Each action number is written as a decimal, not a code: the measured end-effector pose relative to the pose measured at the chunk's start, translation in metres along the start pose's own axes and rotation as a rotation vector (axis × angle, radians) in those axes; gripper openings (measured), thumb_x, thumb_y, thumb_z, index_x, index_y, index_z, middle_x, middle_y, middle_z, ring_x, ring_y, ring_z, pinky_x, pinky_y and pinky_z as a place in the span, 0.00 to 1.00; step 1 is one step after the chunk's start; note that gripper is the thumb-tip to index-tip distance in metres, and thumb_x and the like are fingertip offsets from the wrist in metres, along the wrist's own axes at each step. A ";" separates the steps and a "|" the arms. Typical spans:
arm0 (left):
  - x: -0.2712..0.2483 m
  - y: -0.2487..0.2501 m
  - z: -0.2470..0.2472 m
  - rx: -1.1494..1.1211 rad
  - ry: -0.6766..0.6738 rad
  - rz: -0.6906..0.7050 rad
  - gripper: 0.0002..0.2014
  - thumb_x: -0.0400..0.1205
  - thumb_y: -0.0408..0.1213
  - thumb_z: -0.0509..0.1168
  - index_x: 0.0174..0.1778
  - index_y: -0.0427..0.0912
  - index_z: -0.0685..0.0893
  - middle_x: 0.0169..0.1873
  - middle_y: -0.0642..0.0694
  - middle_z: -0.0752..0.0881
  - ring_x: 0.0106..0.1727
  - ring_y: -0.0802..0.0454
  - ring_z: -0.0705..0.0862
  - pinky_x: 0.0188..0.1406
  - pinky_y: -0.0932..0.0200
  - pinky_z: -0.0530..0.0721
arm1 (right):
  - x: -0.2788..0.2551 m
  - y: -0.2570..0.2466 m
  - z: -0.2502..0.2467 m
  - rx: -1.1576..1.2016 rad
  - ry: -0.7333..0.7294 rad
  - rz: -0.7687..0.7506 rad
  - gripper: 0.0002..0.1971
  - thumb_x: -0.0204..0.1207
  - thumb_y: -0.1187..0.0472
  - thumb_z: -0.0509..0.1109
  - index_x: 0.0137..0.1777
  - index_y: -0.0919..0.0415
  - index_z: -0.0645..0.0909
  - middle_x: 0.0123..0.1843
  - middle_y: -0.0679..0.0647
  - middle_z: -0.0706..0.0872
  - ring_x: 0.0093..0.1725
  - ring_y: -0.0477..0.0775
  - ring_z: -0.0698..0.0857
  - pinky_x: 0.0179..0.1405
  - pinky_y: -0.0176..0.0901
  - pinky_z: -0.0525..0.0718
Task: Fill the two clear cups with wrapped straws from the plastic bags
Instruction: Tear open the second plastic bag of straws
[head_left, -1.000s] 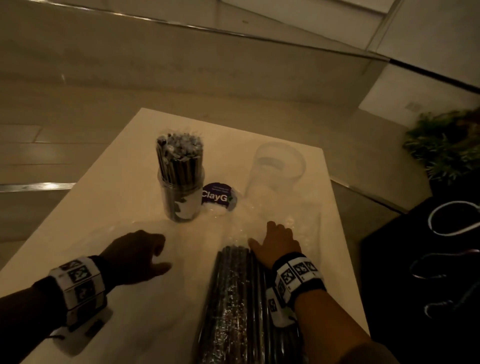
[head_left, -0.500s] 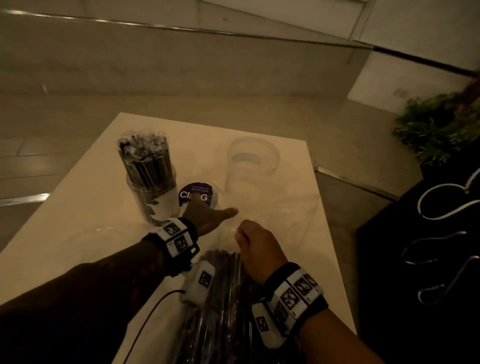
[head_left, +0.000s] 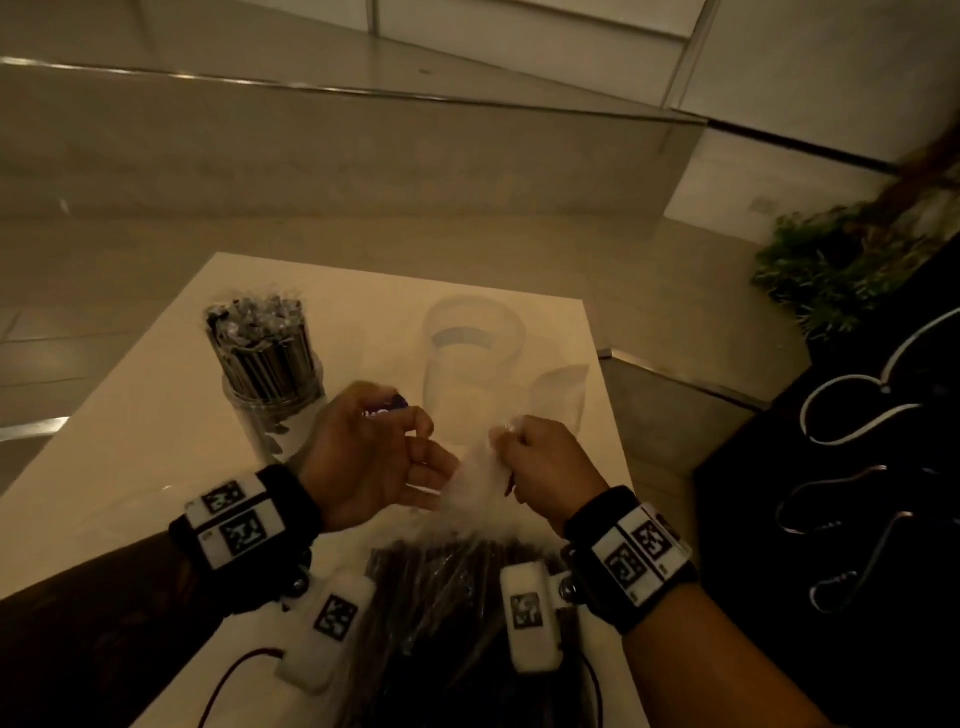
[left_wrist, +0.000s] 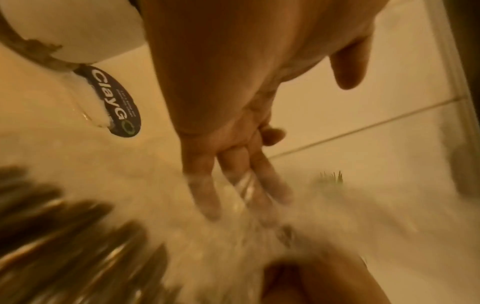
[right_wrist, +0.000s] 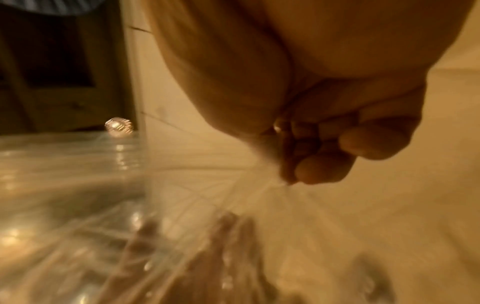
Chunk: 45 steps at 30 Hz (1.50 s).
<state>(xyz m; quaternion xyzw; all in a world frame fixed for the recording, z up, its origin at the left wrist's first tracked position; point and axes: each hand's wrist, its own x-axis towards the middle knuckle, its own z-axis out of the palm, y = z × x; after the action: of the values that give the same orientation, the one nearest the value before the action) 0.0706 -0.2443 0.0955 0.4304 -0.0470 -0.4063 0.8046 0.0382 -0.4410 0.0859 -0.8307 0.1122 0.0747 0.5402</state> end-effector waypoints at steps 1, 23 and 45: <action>0.000 0.009 0.002 0.112 0.079 -0.001 0.22 0.66 0.56 0.64 0.37 0.38 0.74 0.38 0.35 0.82 0.35 0.41 0.84 0.34 0.53 0.82 | -0.004 -0.002 0.000 -0.046 0.016 -0.059 0.17 0.84 0.54 0.63 0.38 0.66 0.78 0.26 0.56 0.81 0.25 0.48 0.80 0.33 0.41 0.78; -0.014 0.051 0.018 0.970 0.186 0.075 0.15 0.86 0.35 0.58 0.38 0.31 0.81 0.29 0.40 0.84 0.25 0.49 0.86 0.24 0.59 0.85 | -0.034 -0.037 -0.003 -0.280 -0.039 -0.354 0.12 0.81 0.63 0.66 0.35 0.66 0.75 0.31 0.59 0.83 0.29 0.47 0.80 0.34 0.46 0.78; -0.028 0.037 0.013 0.648 -0.043 -0.075 0.19 0.85 0.42 0.58 0.33 0.39 0.85 0.33 0.37 0.87 0.36 0.46 0.88 0.40 0.55 0.85 | -0.044 -0.053 0.050 0.110 -0.069 -0.160 0.12 0.78 0.67 0.71 0.33 0.71 0.84 0.27 0.62 0.84 0.23 0.51 0.77 0.28 0.42 0.76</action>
<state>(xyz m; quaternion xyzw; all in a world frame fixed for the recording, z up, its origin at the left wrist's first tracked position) 0.0692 -0.2228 0.1384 0.6567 -0.1749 -0.4088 0.6091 0.0101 -0.3695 0.1232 -0.8031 0.0307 0.0534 0.5926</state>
